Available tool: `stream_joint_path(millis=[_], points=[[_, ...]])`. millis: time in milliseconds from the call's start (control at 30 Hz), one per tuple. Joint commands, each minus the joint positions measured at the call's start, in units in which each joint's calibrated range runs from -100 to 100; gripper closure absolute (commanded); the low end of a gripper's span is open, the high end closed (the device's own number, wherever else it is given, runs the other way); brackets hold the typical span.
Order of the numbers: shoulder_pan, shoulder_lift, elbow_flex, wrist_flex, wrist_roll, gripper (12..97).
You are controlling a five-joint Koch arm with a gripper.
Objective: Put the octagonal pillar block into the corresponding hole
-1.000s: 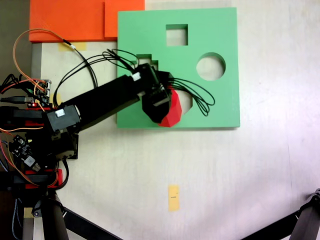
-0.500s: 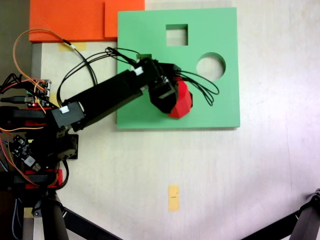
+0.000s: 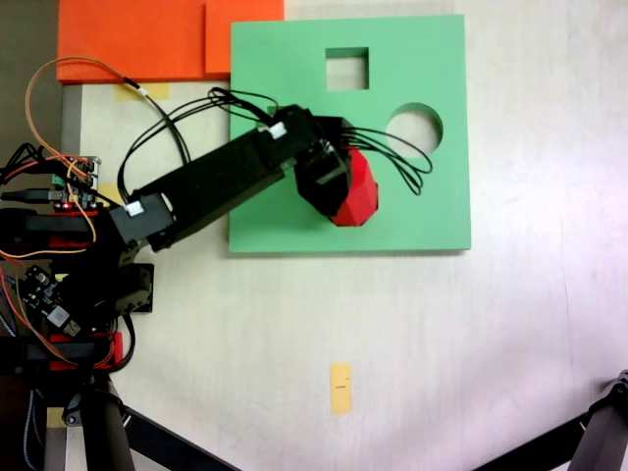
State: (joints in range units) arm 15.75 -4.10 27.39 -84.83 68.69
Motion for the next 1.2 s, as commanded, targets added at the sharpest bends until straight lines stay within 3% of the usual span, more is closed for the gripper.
stream_joint_path(millis=[0,767,933,1167], points=[[0.34,0.47,4.12,3.99,0.15,70.6],[2.49,3.55,4.52,0.81,-6.74,70.1],[2.44,3.13,4.42,0.43,-6.54,53.9],[1.90,3.13,3.42,-2.08,-5.96,47.4]])
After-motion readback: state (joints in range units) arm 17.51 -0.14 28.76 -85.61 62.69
